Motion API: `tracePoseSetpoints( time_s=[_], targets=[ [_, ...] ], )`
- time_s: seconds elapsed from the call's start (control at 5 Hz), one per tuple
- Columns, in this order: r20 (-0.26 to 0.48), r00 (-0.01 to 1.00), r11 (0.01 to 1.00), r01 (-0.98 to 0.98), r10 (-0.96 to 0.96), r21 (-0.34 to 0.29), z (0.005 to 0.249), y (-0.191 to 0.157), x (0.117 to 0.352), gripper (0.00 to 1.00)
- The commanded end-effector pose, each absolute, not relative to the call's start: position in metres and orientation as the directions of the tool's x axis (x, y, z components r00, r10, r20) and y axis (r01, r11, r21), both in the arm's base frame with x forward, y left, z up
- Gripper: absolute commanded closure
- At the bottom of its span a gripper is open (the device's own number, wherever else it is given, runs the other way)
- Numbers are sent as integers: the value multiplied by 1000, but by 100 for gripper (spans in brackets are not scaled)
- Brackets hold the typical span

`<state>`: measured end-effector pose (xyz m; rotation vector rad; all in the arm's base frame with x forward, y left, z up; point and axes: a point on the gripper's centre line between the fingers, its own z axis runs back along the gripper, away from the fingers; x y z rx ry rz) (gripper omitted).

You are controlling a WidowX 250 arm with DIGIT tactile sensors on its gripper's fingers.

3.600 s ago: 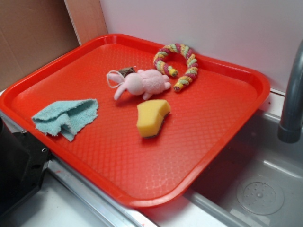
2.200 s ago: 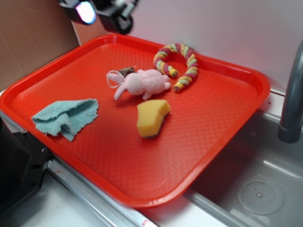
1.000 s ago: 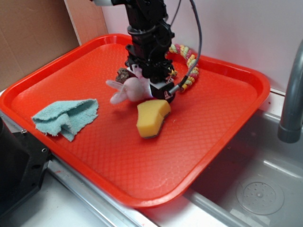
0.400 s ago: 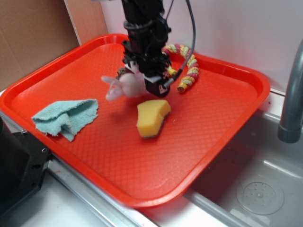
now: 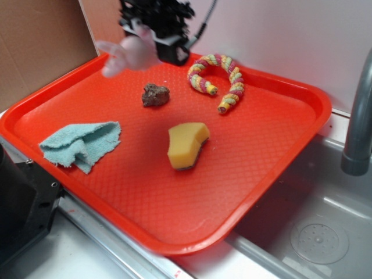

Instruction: Grab the pink bunny.

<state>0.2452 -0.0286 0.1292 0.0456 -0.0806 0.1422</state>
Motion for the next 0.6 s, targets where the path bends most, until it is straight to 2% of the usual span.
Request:
tracePoseSetpoints(
  time_s=[0.0, 0.2, 0.4],
  targets=[
    [110, 968, 974, -221, 224, -42, 187, -12, 195, 100],
    [101, 967, 972, -229, 233, -49, 189, -4, 174, 100],
    [110, 971, 976, -204, 211, -72, 186, -4, 170, 100]
  ],
)
